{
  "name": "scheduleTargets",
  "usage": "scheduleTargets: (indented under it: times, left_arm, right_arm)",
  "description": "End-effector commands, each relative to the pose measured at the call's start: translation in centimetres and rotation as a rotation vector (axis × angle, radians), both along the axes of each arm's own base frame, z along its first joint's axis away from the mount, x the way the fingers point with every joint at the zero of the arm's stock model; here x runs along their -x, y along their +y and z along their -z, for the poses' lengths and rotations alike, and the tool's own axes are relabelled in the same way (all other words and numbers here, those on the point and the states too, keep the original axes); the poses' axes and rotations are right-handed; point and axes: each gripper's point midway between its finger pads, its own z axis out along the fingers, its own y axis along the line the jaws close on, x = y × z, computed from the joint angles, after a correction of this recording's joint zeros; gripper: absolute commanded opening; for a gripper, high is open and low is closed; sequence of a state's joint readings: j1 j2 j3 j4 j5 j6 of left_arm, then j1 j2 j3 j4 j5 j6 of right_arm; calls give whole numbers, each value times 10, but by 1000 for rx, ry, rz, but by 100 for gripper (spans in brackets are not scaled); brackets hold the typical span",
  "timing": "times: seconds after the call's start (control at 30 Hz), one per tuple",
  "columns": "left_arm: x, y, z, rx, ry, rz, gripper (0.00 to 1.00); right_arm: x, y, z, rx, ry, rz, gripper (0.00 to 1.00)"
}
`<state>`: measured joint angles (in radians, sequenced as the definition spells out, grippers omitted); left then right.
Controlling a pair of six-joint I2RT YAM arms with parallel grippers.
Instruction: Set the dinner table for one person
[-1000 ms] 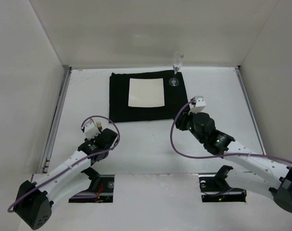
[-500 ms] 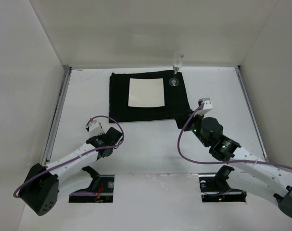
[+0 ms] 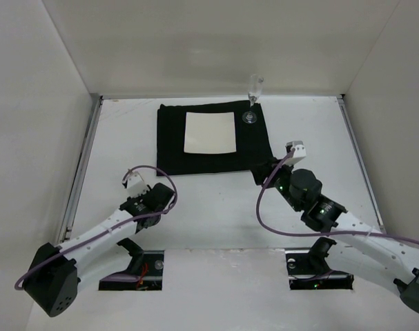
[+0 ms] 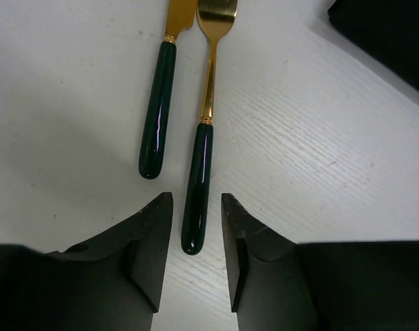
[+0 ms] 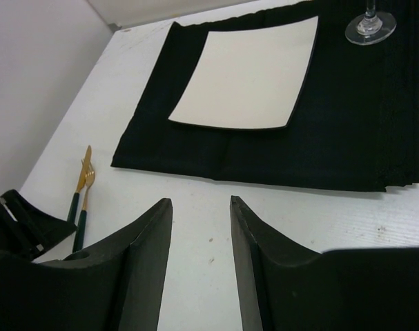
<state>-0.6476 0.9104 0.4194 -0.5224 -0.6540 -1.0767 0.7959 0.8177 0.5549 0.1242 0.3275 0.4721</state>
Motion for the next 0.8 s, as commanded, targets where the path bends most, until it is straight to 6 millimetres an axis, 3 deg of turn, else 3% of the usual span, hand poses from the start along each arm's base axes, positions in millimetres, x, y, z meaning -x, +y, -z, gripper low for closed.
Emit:
scheduleTargets:
  times: [0.0,0.1,0.13,0.2,0.33,0.4,0.5,0.63,0.77]
  left_arm:
    - [-2,-3,-1,-18,15,4,35]
    - [-5,-4,7,-27,29,3,37]
    - [-5,-5,14,-26,42,3,35]
    - [-6,-7,21,-21,54,10,19]
    - [-9,-12,24,-9,38,20,10]
    - [-11,-16,25,8,29,26,10]
    - [-11,-20,31,31,30,22,19]
    - [-12,-22,32,8,27,30,15]
    - [-14,-22,25,37,-11,26,3]
  right_arm:
    - [4,5,-21,-68,-53,-24,45]
    - [6,6,-22,-71,-55,-32,45]
    - [6,6,-24,-74,-58,-33,45]
    - [7,5,-25,-79,-64,-35,45]
    - [9,3,-29,-92,-74,-32,45]
    - [10,1,-31,-96,-78,-32,45]
    - [14,-2,-35,-108,-92,-30,45]
    - [18,-10,-45,-134,-118,-20,45]
    - [21,-15,-51,-153,-137,-12,45]
